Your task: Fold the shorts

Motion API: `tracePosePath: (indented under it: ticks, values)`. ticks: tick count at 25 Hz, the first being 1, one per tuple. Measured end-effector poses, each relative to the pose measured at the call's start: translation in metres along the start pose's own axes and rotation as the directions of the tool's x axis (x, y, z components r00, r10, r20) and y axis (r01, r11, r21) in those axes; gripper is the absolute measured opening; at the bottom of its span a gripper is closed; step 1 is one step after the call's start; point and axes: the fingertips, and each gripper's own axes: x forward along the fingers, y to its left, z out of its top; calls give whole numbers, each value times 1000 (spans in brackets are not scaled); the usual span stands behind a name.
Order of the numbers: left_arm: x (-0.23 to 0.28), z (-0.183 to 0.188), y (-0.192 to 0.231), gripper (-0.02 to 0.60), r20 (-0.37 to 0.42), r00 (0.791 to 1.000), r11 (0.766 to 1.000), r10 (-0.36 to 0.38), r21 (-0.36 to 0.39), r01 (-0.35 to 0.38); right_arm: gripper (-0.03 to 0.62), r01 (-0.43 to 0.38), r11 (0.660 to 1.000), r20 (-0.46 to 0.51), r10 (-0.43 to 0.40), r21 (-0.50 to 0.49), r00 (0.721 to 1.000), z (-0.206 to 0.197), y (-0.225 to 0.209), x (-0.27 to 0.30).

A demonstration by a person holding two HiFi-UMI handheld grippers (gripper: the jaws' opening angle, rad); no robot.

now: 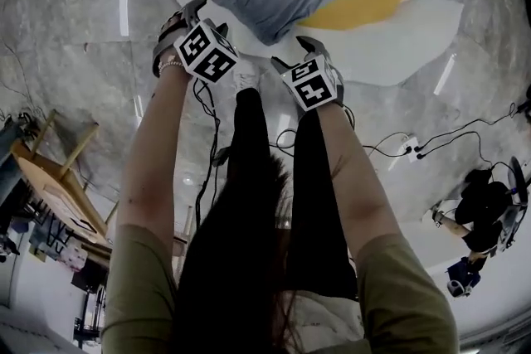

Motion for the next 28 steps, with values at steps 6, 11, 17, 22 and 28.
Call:
tracePosePath:
  ticks: [6,11,17,22,28]
  values:
    - [34,0,14,301,-10,999,990,-46,133,47,362,30,999,-71,-28,35,997,6,14,50]
    - [62,-2,19,301,-31,993,988,-110,106,112,360,138,977,-113,-121,160,986,-6,-4,74]
    - [76,1,16,298,-28,991,981,-132,138,134,295,206,971,-165,-185,123,969,-15,-17,82]
    - [68,11,16,298,94,994,979,-56,200,37,127,219,972,-161,-203,89,966,-15,-24,72]
    - [72,11,-1,214,13,982,962,-188,205,181,118,74,985,-35,-69,158,997,-7,-4,44]
